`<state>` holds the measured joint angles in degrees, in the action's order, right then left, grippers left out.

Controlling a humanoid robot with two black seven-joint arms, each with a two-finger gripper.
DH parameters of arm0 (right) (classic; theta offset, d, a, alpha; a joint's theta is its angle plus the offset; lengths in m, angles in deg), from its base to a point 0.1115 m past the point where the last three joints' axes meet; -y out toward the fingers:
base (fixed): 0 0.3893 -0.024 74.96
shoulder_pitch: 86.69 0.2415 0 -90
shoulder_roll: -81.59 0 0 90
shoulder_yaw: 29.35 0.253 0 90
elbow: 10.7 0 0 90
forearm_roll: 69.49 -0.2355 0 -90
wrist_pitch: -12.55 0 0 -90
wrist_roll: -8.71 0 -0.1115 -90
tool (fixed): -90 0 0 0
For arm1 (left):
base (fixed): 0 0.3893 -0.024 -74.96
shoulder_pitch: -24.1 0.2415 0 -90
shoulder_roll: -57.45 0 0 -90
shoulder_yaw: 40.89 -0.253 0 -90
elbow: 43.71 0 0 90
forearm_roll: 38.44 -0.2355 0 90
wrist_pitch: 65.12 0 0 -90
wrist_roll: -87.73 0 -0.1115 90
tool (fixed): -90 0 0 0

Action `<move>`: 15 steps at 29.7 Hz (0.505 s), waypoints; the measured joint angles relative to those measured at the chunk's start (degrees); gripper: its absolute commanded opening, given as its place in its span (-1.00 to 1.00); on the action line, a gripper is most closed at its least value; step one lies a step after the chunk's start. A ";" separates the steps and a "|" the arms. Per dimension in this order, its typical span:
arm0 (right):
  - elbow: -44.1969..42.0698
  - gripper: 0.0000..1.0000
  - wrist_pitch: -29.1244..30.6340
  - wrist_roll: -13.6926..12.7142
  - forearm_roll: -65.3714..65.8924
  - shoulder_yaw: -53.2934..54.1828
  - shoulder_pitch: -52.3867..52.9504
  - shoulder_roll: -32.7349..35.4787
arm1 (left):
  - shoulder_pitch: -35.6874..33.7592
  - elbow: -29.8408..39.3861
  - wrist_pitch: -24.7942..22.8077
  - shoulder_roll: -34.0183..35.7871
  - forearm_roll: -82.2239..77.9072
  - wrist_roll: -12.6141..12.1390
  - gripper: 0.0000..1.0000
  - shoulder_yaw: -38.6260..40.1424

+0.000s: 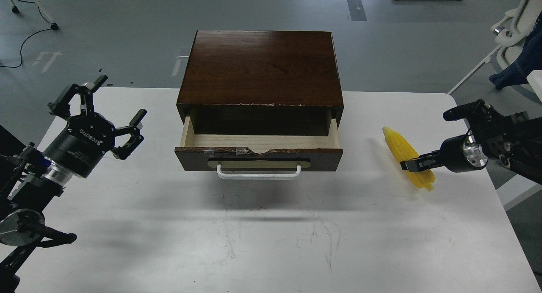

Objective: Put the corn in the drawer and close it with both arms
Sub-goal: 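Lift the corn with the right gripper and carry it over the open drawer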

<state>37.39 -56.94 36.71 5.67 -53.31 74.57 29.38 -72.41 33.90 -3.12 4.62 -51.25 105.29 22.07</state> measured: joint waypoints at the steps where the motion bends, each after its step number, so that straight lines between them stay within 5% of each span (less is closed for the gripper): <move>1: 1.12 -0.79 -0.05 0.00 -0.69 0.01 1.73 0.82 | -0.03 0.02 0.00 0.01 -0.01 -0.04 0.97 0.00; 8: 8.24 -0.74 -0.11 -0.01 -7.43 -0.05 16.33 3.80 | -0.08 0.75 0.00 0.10 -0.02 -0.04 0.97 0.12; 15: 12.82 -0.66 0.05 -0.01 -8.57 -1.41 28.97 -1.63 | -0.08 0.99 0.00 0.85 0.25 0.02 0.97 0.57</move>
<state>50.21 -56.89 36.70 -2.90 -54.72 103.54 27.74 -72.49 34.89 -3.12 5.47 -51.00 105.30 22.64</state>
